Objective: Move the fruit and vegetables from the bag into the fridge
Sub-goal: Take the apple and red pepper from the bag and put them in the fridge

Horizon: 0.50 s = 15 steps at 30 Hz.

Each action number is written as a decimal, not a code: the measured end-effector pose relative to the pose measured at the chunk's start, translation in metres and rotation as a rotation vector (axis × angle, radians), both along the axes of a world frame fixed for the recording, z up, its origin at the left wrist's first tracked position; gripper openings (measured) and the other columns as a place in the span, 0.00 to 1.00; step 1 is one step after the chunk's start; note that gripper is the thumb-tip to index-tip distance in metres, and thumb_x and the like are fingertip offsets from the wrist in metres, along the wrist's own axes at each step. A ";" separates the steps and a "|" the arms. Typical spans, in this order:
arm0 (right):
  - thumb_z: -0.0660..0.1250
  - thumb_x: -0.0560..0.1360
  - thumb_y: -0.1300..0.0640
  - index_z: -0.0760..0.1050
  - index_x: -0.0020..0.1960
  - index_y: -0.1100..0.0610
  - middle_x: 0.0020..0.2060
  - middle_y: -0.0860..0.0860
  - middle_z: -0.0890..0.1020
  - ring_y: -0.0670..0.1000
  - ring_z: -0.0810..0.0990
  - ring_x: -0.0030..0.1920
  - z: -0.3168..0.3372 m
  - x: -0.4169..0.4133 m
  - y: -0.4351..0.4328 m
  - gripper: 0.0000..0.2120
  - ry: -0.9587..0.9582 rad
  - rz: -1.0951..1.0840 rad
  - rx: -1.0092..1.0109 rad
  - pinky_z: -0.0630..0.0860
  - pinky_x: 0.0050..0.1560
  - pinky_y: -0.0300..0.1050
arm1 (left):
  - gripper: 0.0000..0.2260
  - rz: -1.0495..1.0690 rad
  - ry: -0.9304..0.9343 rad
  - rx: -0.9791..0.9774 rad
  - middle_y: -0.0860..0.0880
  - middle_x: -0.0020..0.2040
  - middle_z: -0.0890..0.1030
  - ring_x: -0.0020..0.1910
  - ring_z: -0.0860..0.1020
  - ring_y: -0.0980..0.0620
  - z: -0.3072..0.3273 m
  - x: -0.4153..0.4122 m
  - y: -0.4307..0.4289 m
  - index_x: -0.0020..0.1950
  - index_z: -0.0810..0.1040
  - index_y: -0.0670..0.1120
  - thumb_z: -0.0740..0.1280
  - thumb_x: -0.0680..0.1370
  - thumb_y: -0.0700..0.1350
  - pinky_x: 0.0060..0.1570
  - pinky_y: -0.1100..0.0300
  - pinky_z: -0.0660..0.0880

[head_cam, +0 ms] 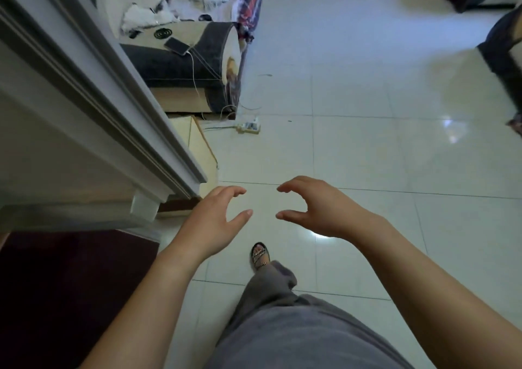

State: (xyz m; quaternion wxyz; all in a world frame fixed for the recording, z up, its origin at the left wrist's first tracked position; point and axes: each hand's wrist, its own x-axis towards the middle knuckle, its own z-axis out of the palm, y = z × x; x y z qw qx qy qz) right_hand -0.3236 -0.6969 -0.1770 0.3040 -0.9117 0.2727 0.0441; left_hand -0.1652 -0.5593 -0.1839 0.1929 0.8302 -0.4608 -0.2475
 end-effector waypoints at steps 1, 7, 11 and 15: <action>0.66 0.72 0.42 0.68 0.66 0.49 0.63 0.46 0.73 0.47 0.71 0.62 -0.002 0.000 -0.008 0.25 0.016 -0.002 0.006 0.69 0.62 0.44 | 0.20 -0.012 -0.003 0.007 0.55 0.66 0.70 0.62 0.70 0.56 -0.003 0.001 -0.010 0.67 0.68 0.53 0.65 0.76 0.54 0.60 0.61 0.67; 0.66 0.73 0.42 0.68 0.66 0.49 0.62 0.46 0.74 0.47 0.72 0.61 -0.010 0.025 -0.077 0.24 0.084 0.005 -0.003 0.69 0.61 0.43 | 0.20 -0.089 -0.003 -0.005 0.55 0.66 0.69 0.63 0.70 0.56 -0.021 0.022 -0.087 0.67 0.67 0.54 0.64 0.76 0.55 0.56 0.62 0.67; 0.66 0.73 0.42 0.68 0.66 0.49 0.62 0.46 0.74 0.47 0.71 0.61 -0.005 0.065 -0.136 0.25 0.109 0.064 -0.024 0.68 0.60 0.41 | 0.20 -0.063 0.012 -0.002 0.56 0.67 0.69 0.62 0.70 0.55 -0.024 0.051 -0.144 0.67 0.67 0.55 0.63 0.76 0.56 0.57 0.59 0.69; 0.65 0.73 0.42 0.67 0.67 0.49 0.62 0.46 0.74 0.47 0.72 0.61 0.001 0.111 -0.188 0.25 0.143 0.152 -0.041 0.70 0.60 0.43 | 0.20 -0.005 0.021 0.036 0.57 0.68 0.67 0.61 0.71 0.55 -0.022 0.083 -0.184 0.68 0.65 0.56 0.62 0.77 0.57 0.57 0.57 0.71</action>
